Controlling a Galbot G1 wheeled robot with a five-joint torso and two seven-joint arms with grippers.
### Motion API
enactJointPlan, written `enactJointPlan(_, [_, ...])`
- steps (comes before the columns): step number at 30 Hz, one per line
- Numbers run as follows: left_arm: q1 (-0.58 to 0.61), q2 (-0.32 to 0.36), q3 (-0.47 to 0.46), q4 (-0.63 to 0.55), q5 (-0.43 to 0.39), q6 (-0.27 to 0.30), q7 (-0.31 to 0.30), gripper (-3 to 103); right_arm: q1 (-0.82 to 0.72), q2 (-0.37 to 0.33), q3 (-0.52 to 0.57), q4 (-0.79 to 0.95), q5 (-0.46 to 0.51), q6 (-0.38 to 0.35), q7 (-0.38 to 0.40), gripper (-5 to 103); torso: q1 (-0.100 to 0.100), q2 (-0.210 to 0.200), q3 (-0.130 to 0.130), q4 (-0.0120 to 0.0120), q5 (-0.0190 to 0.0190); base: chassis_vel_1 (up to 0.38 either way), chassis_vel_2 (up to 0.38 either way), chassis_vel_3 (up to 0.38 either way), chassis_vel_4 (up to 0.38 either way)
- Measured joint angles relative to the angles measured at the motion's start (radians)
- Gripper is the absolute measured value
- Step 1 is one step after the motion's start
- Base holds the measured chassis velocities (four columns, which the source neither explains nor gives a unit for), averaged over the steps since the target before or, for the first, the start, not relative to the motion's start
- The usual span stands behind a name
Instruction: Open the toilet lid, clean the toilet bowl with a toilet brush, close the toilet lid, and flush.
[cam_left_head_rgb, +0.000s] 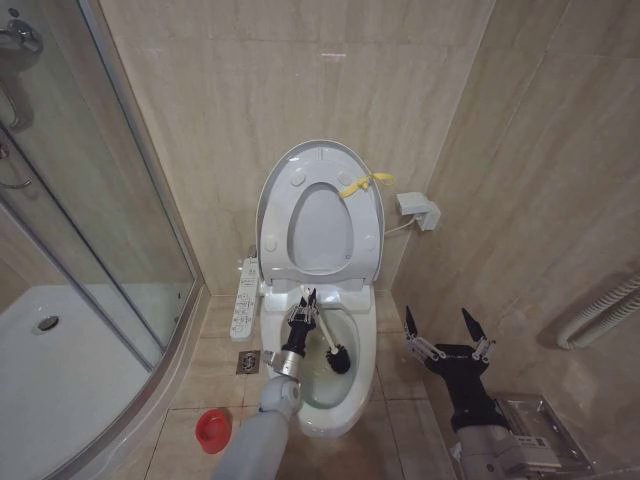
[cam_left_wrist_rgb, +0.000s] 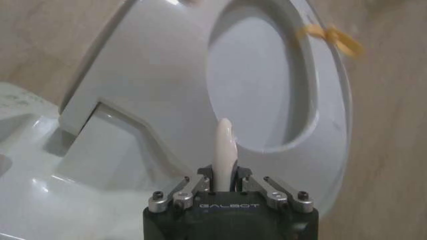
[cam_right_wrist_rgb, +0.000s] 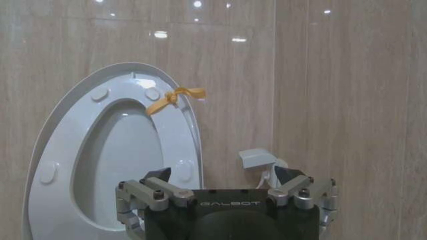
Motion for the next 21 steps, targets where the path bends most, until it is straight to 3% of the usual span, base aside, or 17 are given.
enactJointPlan(1, [-0.002,0.0,-0.02,0.021,0.072,-0.025,0.014,22,0.0,0.0,0.0,0.0,0.0,0.0,0.0,100,0.0,0.0,0.0,0.0002,-0.0001,0.0,0.0,0.0,0.0])
enactJointPlan(2, [-0.002,0.0,-0.02,0.021,0.072,-0.025,0.014,22,0.0,0.0,0.0,0.0,0.0,0.0,0.0,100,0.0,0.0,0.0,0.0002,-0.0001,0.0,0.0,0.0,0.0])
enactJointPlan(5, [-0.008,0.0,-0.073,0.044,0.265,-0.083,0.032,22,0.0,0.0,0.0,0.0,0.0,0.0,0.0,100,0.0,0.0,0.0,0.0001,-0.0001,0.0,0.0,0.0,0.0])
enactJointPlan(8, [-0.014,0.0,-0.082,0.039,0.301,-0.094,0.03,22,0.0,0.0,0.0,0.0,0.0,0.0,0.0,100,0.0,0.0,0.0,0.0002,0.0,0.0,0.0,0.0,0.0])
enactJointPlan(11, [-0.02,0.0,-0.046,0.007,0.185,-0.07,0.003,22,0.0,0.0,0.0,0.0,0.0,0.0,0.0,100,0.0,0.0,0.0,-0.0001,0.0,0.0,0.0,0.0,0.0])
enactJointPlan(12, [-0.02,0.0,-0.046,0.007,0.185,-0.07,0.003,22,0.0,0.0,0.0,0.0,0.0,0.0,0.0,100,0.0,0.0,0.0,-0.0001,0.0,0.0,0.0,0.0,0.0])
enactJointPlan(15, [-0.038,0.0,-0.028,0.011,0.037,-0.052,-0.038,22,0.0,0.0,0.0,0.0,0.0,0.0,0.0,100,0.0,0.0,0.0,-0.0001,-0.0001,0.0,0.0,0.0,0.0])
enactJointPlan(21, [-0.049,0.0,-0.044,0.051,0.028,-0.055,-0.035,22,0.0,0.0,0.0,0.0,0.0,0.0,0.0,100,0.0,0.0,0.0,0.0003,0.0,0.0,0.0,0.0,0.0])
